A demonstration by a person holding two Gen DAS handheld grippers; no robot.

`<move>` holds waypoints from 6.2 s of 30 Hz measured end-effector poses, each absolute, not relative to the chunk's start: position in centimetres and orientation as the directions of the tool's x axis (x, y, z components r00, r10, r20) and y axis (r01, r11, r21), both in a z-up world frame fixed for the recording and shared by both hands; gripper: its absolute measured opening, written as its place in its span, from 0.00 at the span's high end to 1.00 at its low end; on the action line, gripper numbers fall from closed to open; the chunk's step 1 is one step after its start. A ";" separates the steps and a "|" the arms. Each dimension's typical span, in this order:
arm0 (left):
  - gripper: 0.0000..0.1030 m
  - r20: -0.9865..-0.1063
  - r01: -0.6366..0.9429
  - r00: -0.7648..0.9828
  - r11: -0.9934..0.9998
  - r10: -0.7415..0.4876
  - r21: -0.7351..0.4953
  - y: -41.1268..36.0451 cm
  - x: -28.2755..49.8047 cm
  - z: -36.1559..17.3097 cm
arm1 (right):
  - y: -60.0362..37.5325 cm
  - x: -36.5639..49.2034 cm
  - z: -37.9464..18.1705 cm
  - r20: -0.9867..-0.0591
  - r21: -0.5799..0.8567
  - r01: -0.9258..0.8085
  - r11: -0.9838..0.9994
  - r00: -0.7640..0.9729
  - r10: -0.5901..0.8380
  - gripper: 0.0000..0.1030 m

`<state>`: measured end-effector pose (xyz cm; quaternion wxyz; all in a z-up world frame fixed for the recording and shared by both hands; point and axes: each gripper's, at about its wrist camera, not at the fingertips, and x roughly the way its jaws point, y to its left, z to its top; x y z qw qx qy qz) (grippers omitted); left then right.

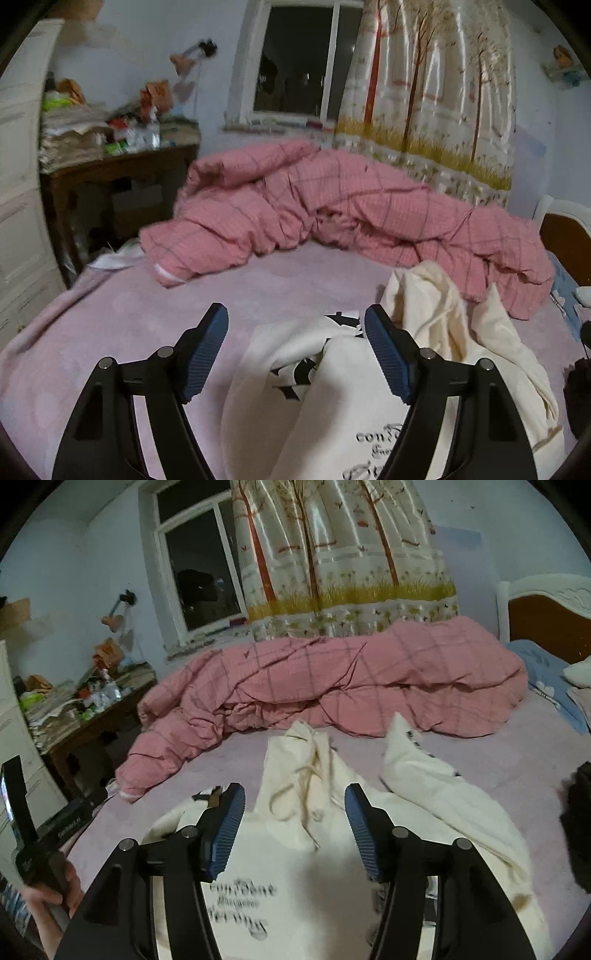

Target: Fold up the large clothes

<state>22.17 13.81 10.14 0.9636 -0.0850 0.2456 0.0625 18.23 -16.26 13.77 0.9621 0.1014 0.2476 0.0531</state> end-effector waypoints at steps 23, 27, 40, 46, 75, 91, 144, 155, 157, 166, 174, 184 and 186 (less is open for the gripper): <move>0.94 -0.659 -0.282 0.750 0.876 -0.052 -0.391 22.4 28.3 -2.7 | -7.7 28.9 -5.8 -0.824 0.116 -0.164 0.980 0.535 0.187 0.36; 0.94 -0.475 -0.320 0.874 0.861 0.106 -0.397 24.0 23.7 1.7 | -8.0 28.8 -5.5 -0.823 0.131 -0.156 0.979 0.533 0.195 0.36; 0.87 -0.632 -0.564 0.768 0.571 0.098 -0.597 35.3 22.8 -4.0 | -7.8 28.8 -5.6 -0.827 0.125 -0.149 0.981 0.531 0.186 0.36; 0.85 -0.580 -0.524 0.797 0.669 0.167 -0.527 33.1 22.4 -1.4 | -7.7 28.8 -5.6 -0.827 0.121 -0.149 0.981 0.532 0.183 0.36; 0.93 -0.565 0.174 0.726 0.899 -0.392 -0.401 15.1 24.6 2.9 | -13.9 25.8 2.1 -0.681 0.222 -0.071 0.972 0.703 0.207 0.35; 0.83 -0.646 0.450 0.448 0.780 -0.618 -0.435 11.7 23.2 2.4 | -13.0 26.4 0.5 -0.726 0.220 -0.091 0.971 0.650 0.225 0.34; 0.88 -0.326 -0.027 0.904 0.724 -0.277 -0.690 26.0 24.9 0.6 | -13.1 26.4 0.0 -0.727 0.223 -0.072 0.972 0.652 0.215 0.35; 0.87 -0.330 0.321 0.808 0.833 -0.489 -0.450 12.7 23.3 4.3 | -15.5 24.6 3.6 -0.643 0.140 0.009 0.990 0.761 0.084 0.35; 0.86 -0.401 0.369 0.723 0.805 -0.563 -0.464 9.6 25.1 2.7 | -16.8 23.7 4.9 -0.598 0.076 0.057 0.995 0.801 0.000 0.32; 0.28 -0.741 0.653 0.261 0.678 -0.619 -0.337 -2.0 23.6 -2.7 | -19.8 25.7 2.9 -0.656 0.360 -0.013 0.933 0.707 0.263 0.29; 0.13 -0.625 0.750 0.187 0.521 -0.758 -0.407 -2.4 19.9 0.2 | -18.4 25.6 2.7 -0.673 0.306 -0.028 0.952 0.700 0.237 0.29; 0.25 -0.736 0.590 0.297 0.723 -0.608 -0.359 -1.1 21.5 -1.5 | -17.9 24.4 3.9 -0.661 0.274 -0.075 0.959 0.709 0.244 0.29; 0.25 -0.641 0.577 0.344 0.693 -0.686 -0.432 1.3 21.6 0.2 | -17.1 25.0 3.0 -0.682 0.292 -0.117 0.949 0.670 0.293 0.31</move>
